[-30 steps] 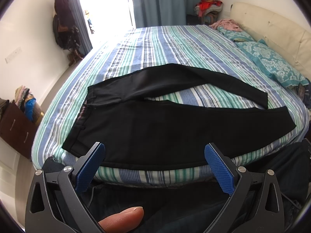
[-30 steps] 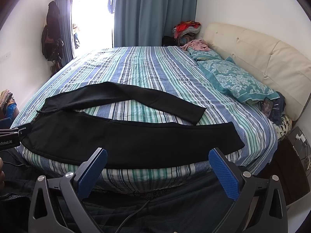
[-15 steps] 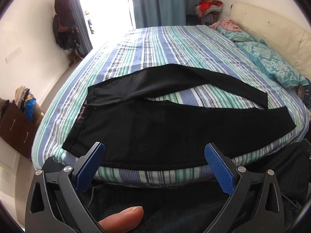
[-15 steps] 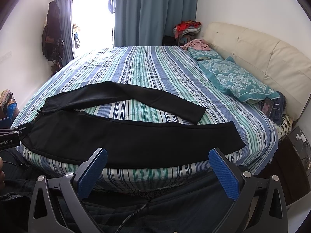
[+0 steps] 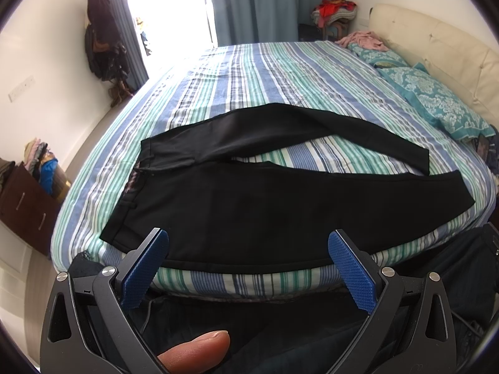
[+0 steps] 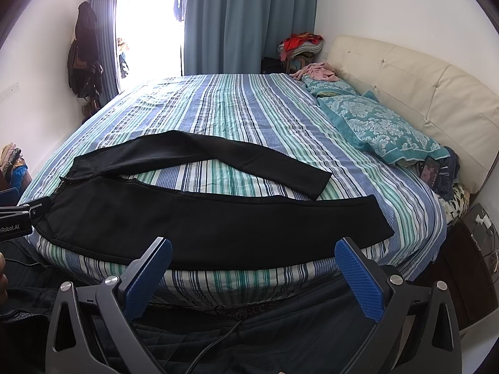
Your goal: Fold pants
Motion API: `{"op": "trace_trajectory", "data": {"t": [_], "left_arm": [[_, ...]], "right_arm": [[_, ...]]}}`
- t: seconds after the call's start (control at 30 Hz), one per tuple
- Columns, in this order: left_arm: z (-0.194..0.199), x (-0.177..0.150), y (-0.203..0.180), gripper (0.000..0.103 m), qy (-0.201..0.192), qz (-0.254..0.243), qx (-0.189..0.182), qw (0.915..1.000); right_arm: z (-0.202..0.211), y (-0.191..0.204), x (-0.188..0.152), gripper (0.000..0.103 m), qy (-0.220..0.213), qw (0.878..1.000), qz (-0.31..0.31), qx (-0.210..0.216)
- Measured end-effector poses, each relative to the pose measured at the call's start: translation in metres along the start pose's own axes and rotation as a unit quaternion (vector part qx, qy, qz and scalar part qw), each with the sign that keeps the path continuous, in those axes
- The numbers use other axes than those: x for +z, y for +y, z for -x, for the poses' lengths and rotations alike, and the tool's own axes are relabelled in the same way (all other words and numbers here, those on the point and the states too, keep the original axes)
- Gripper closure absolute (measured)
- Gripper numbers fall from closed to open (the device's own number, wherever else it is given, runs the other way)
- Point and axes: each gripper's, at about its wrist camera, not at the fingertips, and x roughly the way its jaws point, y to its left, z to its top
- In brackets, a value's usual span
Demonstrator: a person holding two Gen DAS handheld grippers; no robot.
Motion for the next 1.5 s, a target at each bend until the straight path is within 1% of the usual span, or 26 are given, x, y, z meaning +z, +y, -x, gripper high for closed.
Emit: {"op": "trace_trajectory", "data": {"t": [1.5], "left_arm": [[0.0036, -0.0030, -0.0042, 0.001, -0.002, -0.003, 0.001, 1.0000]], "right_arm": [[-0.0046, 0.0043, -0.0040, 0.000, 0.003, 1.000, -0.005, 0.003]]}}
